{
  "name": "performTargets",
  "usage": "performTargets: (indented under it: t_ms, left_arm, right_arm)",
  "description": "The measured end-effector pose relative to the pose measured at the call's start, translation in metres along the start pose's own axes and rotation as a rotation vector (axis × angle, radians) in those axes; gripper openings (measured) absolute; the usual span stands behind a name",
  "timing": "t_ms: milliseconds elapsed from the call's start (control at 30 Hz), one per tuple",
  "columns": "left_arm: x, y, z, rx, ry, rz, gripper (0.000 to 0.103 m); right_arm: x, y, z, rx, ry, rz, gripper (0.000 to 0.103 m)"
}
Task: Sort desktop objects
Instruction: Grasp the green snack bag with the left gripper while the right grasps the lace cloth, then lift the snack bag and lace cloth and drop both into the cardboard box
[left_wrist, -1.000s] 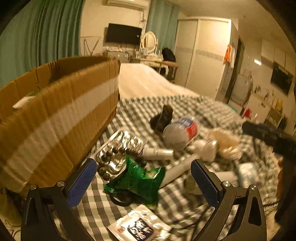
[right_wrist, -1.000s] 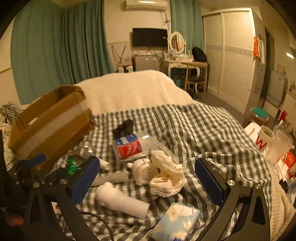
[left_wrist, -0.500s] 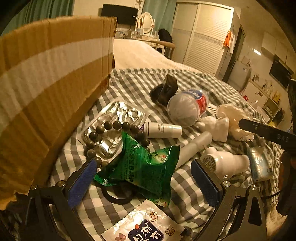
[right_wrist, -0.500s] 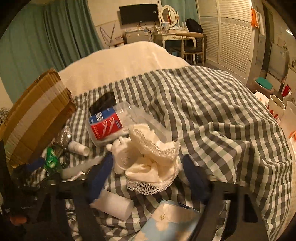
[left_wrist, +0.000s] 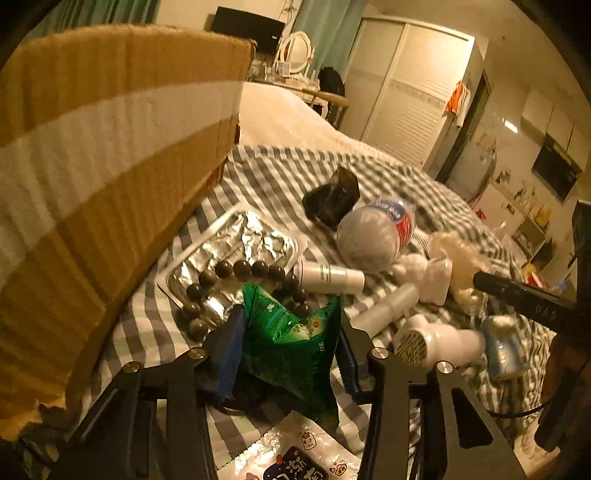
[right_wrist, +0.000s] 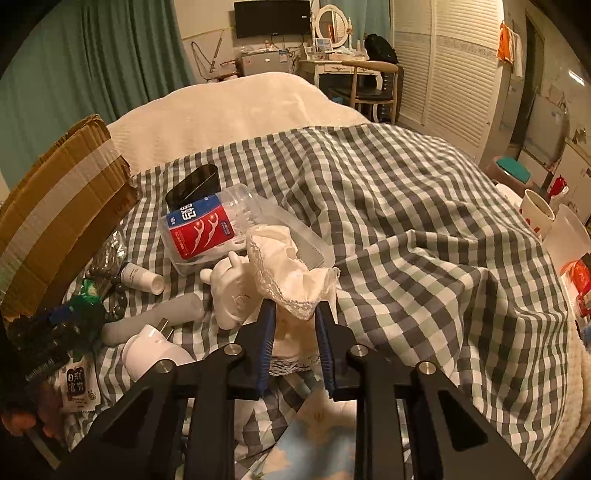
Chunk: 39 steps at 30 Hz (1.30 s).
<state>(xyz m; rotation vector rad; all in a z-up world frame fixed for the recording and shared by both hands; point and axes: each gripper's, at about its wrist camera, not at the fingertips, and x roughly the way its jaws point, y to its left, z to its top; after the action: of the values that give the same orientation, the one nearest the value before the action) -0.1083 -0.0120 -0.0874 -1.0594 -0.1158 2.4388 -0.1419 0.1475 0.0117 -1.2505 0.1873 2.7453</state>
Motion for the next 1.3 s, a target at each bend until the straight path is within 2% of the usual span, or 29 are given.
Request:
performTargets:
  t_ms: [167,233,333,400,700,733,800,867,1033,1100,1133,1167,1300]
  left_arm:
    - [-0.011,0.002,0.004,-0.015,-0.047,-0.015,0.043]
    - [-0.016,0.001,0.008,-0.016,-0.075,-0.022,0.043]
    - [-0.030,-0.002,0.010,-0.018,-0.158,-0.065,0.043]
    - [-0.034,-0.005,0.011,-0.005,-0.183,-0.081,0.043]
    - [-0.030,-0.010,0.013,0.023,-0.162,-0.067,0.043]
    - [-0.029,-0.010,0.012,0.022,-0.153,-0.067,0.043]
    - [-0.027,-0.010,0.011,0.017,-0.139,-0.064,0.043]
    - [-0.025,-0.010,0.011,0.014,-0.128,-0.065,0.043]
    - [-0.024,-0.010,0.008,0.026,-0.118,-0.066,0.043]
    - [-0.025,-0.011,0.007,0.032,-0.120,-0.063,0.043]
    - [-0.025,-0.011,0.007,0.034,-0.120,-0.063,0.043]
    - [-0.025,-0.011,0.007,0.034,-0.122,-0.063,0.043]
    - [-0.028,-0.012,0.009,0.040,-0.138,-0.054,0.043]
  right_arm:
    - [-0.006,0.002,0.002,-0.003,-0.023,-0.007,0.021]
    - [-0.011,0.003,0.003,-0.007,-0.043,-0.013,0.014]
    - [-0.018,0.003,0.005,-0.001,-0.068,-0.004,0.006]
    - [-0.021,0.003,0.006,-0.002,-0.078,-0.007,0.006]
    - [-0.002,0.001,-0.002,0.004,-0.003,0.005,0.007]
    - [0.000,0.000,-0.002,0.002,0.002,0.009,0.010]
    - [0.002,0.000,-0.002,0.002,0.001,-0.011,0.027]
    - [0.004,-0.001,-0.002,0.006,-0.004,-0.021,0.055]
    - [0.018,-0.007,-0.002,0.031,0.043,-0.013,0.056]
    - [0.024,-0.011,-0.003,0.050,0.070,0.005,0.051]
    - [0.026,-0.012,-0.003,0.056,0.081,0.015,0.032]
    - [0.027,-0.013,-0.003,0.058,0.088,0.024,0.019]
    - [0.014,-0.004,-0.001,0.017,0.039,-0.005,0.014]
